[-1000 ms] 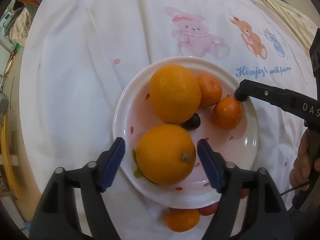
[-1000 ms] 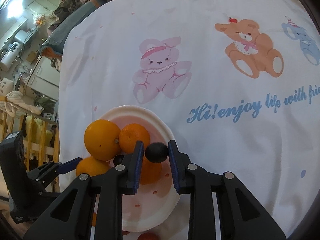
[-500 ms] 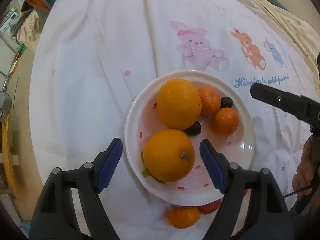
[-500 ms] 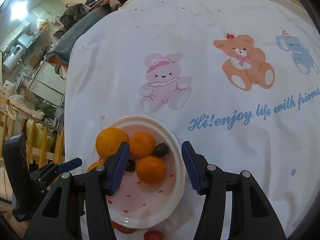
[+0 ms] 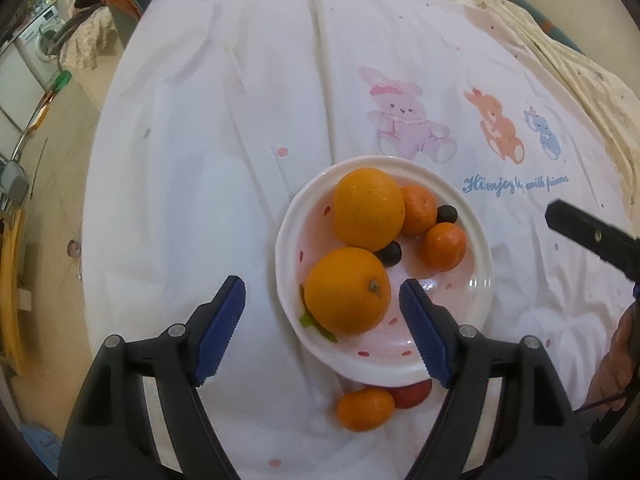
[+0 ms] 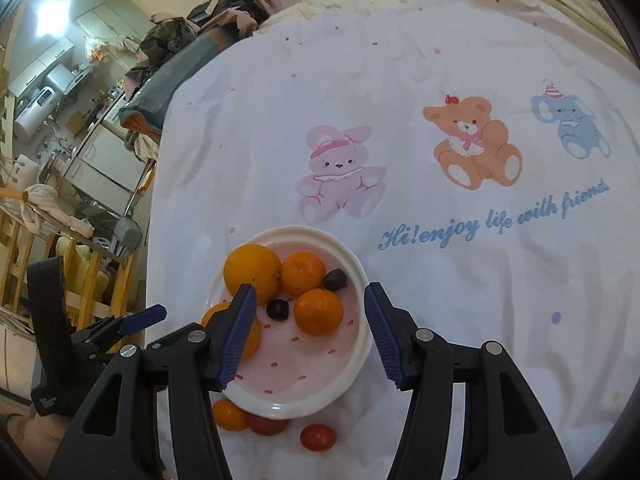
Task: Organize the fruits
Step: 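Withdraw both open tools from the plate toward the remaining fruit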
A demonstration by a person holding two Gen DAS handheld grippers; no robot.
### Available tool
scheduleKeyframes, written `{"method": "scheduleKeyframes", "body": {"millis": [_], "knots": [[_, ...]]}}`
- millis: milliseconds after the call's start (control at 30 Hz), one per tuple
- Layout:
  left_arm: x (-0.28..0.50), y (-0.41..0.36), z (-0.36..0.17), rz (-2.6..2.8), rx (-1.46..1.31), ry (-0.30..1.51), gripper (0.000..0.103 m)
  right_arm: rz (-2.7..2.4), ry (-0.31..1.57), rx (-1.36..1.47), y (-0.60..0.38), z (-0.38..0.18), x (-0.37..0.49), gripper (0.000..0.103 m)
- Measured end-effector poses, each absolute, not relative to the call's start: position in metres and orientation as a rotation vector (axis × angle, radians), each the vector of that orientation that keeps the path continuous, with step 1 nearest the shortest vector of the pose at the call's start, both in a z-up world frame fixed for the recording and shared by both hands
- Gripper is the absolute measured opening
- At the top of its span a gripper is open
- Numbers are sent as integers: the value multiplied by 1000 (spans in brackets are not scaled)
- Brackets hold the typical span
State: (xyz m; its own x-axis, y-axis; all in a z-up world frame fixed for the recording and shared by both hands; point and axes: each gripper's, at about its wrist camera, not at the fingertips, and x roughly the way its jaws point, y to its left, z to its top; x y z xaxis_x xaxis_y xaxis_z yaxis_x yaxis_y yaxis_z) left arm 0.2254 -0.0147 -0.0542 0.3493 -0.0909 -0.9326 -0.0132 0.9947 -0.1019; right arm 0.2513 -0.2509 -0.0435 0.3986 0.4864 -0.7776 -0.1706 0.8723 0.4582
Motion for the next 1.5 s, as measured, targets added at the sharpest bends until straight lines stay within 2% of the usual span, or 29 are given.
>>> {"method": "scheduleKeyframes", "body": {"millis": [267, 367, 567, 700, 1167, 1300, 1367, 1500], "knots": [[206, -3, -33, -53, -150, 1165, 77, 395, 1071, 344, -265, -35, 216, 59], [195, -3, -29, -54, -147, 1156, 77, 386, 1063, 367, -270, -32, 202, 68], [174, -1, -24, -56, -145, 1142, 77, 376, 1059, 357, -272, -30, 178, 70], [163, 4, -24, -60, -174, 1149, 77, 363, 1069, 372, -273, -34, 165, 81], [146, 5, -53, -63, -195, 1215, 76, 337, 1133, 427, -272, -53, 148, 83], [147, -6, -71, -88, -192, 1274, 74, 330, 1148, 432, -272, -57, 150, 83], [147, -13, -82, -99, -187, 1302, 67, 325, 1156, 432, -272, -59, 151, 83], [153, -16, -99, -129, -304, 1346, 66, 317, 1171, 435, -272, -63, 153, 83]]}}
